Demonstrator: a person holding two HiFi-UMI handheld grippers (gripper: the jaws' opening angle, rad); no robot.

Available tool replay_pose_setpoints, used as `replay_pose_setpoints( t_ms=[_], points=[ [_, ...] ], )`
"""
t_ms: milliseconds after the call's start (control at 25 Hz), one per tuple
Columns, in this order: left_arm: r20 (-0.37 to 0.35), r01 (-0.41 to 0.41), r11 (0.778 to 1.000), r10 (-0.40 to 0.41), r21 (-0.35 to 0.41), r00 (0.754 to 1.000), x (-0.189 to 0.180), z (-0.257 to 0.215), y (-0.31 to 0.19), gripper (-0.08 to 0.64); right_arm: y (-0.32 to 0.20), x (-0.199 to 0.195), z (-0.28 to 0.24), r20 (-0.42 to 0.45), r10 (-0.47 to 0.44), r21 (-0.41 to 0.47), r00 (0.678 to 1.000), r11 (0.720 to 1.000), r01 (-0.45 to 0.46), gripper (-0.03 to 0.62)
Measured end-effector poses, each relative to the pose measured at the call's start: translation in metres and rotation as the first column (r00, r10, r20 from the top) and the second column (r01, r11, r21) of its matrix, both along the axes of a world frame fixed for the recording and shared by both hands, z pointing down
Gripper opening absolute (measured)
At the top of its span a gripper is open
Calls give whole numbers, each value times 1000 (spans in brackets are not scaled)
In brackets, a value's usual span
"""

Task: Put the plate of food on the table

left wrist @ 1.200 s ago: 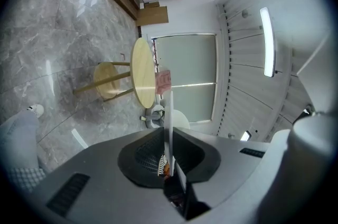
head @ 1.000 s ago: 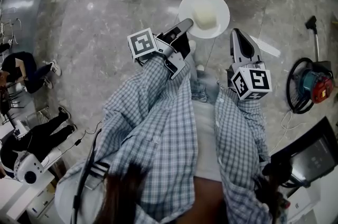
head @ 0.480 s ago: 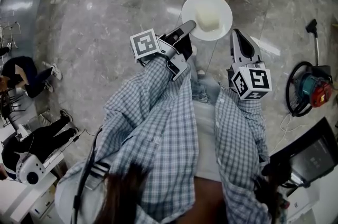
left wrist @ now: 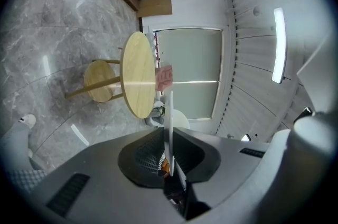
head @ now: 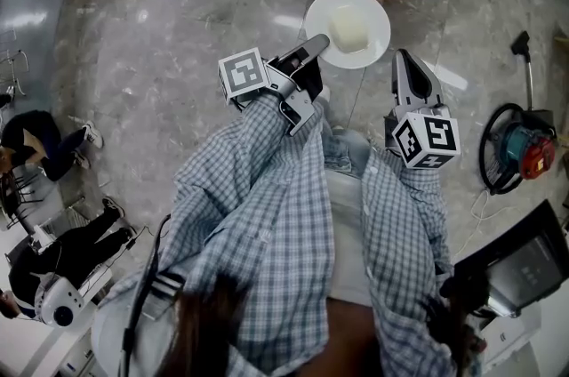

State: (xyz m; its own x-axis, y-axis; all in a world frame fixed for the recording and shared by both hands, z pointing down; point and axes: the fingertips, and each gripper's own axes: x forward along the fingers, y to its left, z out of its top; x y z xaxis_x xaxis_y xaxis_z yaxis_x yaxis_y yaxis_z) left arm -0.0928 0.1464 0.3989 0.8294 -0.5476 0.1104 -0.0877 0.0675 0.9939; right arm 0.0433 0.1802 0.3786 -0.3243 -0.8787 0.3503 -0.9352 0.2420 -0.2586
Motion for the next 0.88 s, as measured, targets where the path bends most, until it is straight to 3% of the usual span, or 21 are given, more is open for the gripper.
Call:
replay_pose_setpoints(
  t_ms=[600, 880],
  points=[
    [-11, -46, 999, 46, -23, 999, 2, 19, -58, 34, -46, 1, 12, 4, 63, -23, 998, 998, -63, 8],
    [-9, -49, 998, 49, -27, 999, 3, 19, -60, 34, -46, 2, 13, 12, 72, -27, 997, 997, -72, 8]
  ],
)
